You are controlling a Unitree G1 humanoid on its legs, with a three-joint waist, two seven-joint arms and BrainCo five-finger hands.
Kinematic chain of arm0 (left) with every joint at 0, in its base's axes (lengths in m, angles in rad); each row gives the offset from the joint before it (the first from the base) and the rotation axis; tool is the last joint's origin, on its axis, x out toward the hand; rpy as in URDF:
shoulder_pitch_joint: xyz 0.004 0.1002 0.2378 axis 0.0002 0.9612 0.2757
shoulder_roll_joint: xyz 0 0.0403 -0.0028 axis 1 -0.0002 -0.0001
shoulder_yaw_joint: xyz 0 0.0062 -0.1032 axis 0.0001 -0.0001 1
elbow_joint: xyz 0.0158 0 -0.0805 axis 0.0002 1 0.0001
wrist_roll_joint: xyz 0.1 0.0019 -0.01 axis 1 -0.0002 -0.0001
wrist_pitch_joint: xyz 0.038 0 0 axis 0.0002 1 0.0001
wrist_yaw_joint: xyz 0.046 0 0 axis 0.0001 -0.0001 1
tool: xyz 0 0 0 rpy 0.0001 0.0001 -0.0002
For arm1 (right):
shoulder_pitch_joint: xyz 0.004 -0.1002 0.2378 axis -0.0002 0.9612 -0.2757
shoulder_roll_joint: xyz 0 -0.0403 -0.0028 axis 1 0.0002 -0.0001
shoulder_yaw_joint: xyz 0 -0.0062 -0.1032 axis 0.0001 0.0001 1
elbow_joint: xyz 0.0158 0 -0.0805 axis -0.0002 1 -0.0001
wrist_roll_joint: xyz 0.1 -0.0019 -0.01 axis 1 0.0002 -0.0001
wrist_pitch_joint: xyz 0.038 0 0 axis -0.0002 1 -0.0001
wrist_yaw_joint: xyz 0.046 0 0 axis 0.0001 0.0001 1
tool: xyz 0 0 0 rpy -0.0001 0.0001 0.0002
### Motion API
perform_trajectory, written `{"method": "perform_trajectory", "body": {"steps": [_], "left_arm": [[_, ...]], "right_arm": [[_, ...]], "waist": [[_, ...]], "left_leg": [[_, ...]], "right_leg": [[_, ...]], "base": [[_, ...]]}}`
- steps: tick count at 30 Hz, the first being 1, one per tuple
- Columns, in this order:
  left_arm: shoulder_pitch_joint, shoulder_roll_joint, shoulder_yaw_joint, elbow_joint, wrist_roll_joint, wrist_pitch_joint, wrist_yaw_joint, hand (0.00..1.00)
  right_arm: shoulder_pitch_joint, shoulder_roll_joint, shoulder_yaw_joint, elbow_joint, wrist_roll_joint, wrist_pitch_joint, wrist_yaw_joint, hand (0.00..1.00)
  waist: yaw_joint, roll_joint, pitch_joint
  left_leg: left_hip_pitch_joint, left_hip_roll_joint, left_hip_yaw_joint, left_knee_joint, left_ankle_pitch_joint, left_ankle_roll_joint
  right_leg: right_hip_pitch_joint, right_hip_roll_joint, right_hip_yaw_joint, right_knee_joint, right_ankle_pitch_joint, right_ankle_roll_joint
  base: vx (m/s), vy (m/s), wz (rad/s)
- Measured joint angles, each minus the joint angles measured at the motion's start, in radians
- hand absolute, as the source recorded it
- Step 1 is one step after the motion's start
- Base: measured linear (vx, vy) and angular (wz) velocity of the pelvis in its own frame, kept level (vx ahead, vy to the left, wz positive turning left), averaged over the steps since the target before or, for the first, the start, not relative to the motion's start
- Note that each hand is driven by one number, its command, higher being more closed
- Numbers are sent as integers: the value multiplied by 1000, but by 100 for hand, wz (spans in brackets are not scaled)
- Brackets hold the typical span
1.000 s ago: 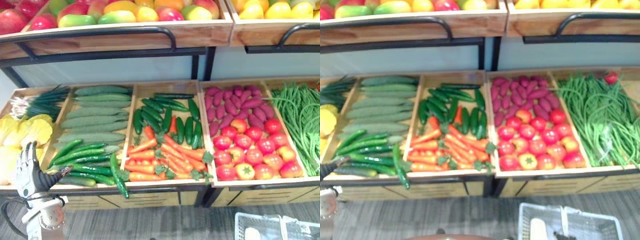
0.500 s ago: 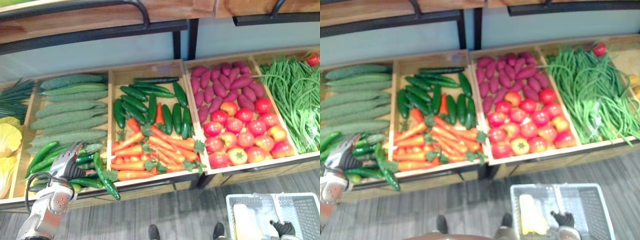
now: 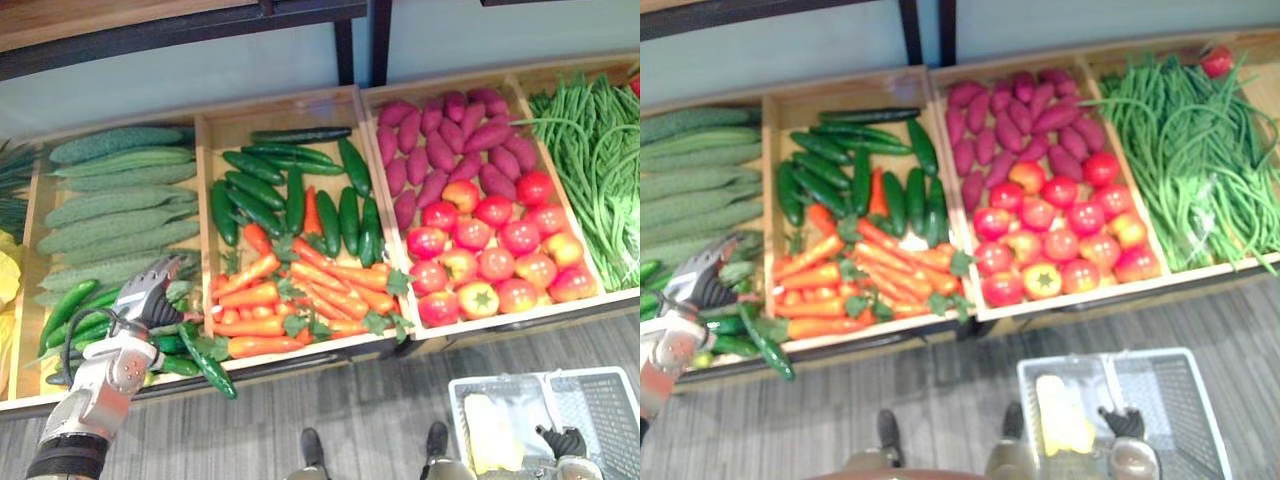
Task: Pick vegetable in the basket
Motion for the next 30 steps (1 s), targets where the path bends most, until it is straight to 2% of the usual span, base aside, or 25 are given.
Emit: {"method": "perform_trajectory", "body": {"steps": [7,14,21,23,27,30], "left_arm": [[-23,0,0,-13,0,7,0,0],[-56,-1,0,-33,34,33,0,0],[-110,-18,0,-40,38,85,4,0],[-134,-54,3,-40,39,104,11,0],[-138,-58,4,-41,67,116,21,0],[-165,-88,6,-38,69,134,25,0]], "right_arm": [[-11,-7,1,-3,0,0,0,100],[-28,-8,1,-22,0,2,-1,100],[-47,-7,0,-31,0,8,-3,100],[-50,-6,0,-31,0,10,-5,100],[-63,-3,0,-34,0,10,-5,100],[-71,-2,0,-38,0,10,-5,100]], "waist": [[0,5,18],[-1,0,41],[-6,-7,56],[-6,-8,59],[-18,-14,77],[-17,-16,85]], "left_leg": [[-1,-2,-1,0,-1,1],[-22,-2,-1,16,-4,3],[-39,-1,-2,27,-4,3],[-44,-2,-2,27,-4,3],[-44,-2,1,27,-4,3],[-58,-5,3,27,-4,3]], "right_leg": [[-3,-2,1,2,0,0],[-28,-5,11,14,0,0],[-47,-5,23,16,5,-2],[-52,-5,23,15,8,-2],[-53,-5,27,9,15,-4],[-63,-5,31,-7,31,-5]], "base": [[0,0,0],[-1,-6,-2],[4,-9,-3],[0,0,0],[-7,-3,-2],[-25,-1,-5]]}}
